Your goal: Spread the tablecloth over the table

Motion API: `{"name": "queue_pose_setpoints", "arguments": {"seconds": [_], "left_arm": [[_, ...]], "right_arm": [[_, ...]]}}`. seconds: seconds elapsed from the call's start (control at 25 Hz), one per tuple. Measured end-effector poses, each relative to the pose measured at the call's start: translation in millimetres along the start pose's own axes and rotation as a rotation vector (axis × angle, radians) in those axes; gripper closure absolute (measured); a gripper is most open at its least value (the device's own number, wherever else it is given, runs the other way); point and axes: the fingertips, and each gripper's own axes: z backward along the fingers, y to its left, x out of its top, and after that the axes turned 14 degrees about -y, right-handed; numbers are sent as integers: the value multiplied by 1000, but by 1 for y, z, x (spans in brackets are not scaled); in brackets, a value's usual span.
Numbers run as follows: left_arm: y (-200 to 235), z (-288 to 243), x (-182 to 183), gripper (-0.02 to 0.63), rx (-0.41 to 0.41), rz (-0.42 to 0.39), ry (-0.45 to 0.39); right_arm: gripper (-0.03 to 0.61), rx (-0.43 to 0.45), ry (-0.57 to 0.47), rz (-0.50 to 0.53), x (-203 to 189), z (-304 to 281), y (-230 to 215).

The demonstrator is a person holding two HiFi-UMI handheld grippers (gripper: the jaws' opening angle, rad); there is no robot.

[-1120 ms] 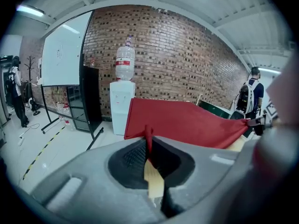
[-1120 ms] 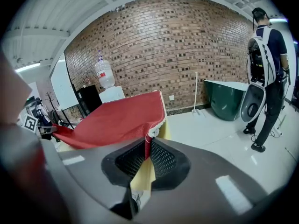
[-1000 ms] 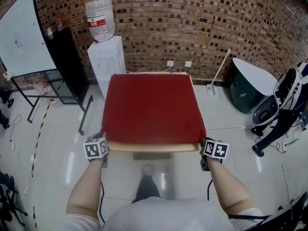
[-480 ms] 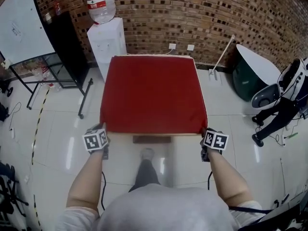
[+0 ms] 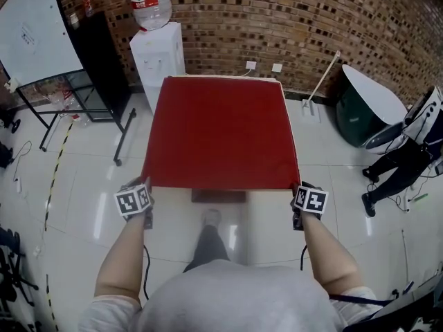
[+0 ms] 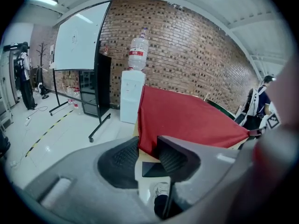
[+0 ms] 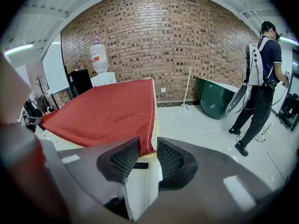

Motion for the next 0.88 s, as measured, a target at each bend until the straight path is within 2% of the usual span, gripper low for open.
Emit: {"name": "queue_pose_setpoints", "arguments": {"seconds": [0.2,0.32,0.4,0.52,0.76,0.88], "left_arm": [[24,22,-1,494,63,36,-8],[18,39,2,494,16,42,-9],[-2,47,9,500,-79,59,-22],[-47,62,23,614,-245,59,-58],[-169,130,48,614,-646,-7,-31],[-201,189,48,614,-803,-10,-26]], "right_arm": [[446,-27,-1,20,0,10,-15],[475,-51,-36,23,7,27,-19],[503,-28,-67,22,15,41,-7],[559,92,-91,51,28,70,36],[577,498,-62,74,33,170,175],[577,630,-54,46,19,226,236]]}}
